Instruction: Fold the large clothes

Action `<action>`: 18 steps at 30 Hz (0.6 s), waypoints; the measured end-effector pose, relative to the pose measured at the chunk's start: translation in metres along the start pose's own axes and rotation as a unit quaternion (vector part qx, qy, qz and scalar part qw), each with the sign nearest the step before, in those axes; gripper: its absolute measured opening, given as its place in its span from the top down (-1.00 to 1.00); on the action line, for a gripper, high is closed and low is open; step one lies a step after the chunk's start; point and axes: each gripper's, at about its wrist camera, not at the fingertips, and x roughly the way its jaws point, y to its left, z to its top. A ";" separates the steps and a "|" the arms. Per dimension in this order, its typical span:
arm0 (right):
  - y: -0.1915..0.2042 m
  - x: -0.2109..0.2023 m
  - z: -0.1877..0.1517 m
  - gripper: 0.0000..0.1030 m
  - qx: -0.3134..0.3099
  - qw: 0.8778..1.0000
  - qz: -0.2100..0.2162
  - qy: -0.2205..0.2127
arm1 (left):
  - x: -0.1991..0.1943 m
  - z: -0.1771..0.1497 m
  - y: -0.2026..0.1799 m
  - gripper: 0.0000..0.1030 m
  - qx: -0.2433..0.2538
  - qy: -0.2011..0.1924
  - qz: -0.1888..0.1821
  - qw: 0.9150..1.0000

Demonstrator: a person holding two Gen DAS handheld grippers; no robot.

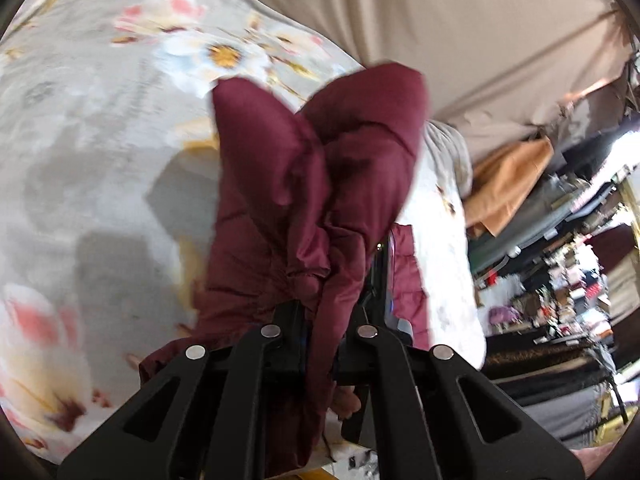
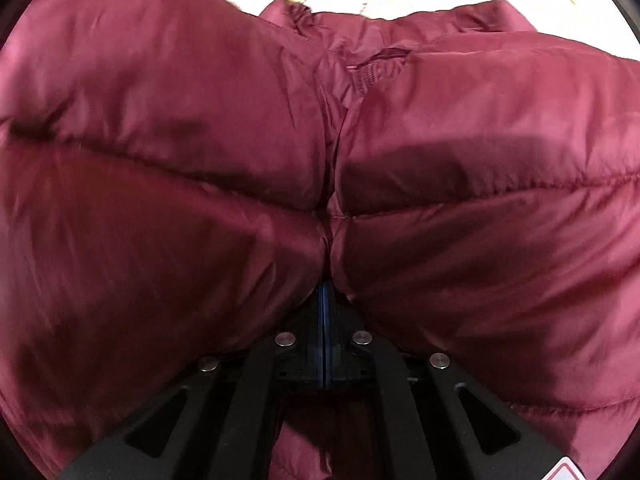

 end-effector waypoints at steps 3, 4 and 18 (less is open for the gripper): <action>-0.007 -0.051 -0.035 0.98 0.012 0.999 0.025 -0.027 | 0.008 0.000 -0.015 0.89 0.025 0.007 0.002 1.000; -0.009 -0.059 -0.047 0.98 0.013 0.999 0.026 -0.027 | 0.010 0.000 -0.018 0.89 0.030 0.009 0.002 1.000; -0.033 -0.027 -0.091 1.00 0.064 0.988 0.137 -0.006 | 0.068 -0.010 -0.054 0.90 0.010 0.053 0.008 0.999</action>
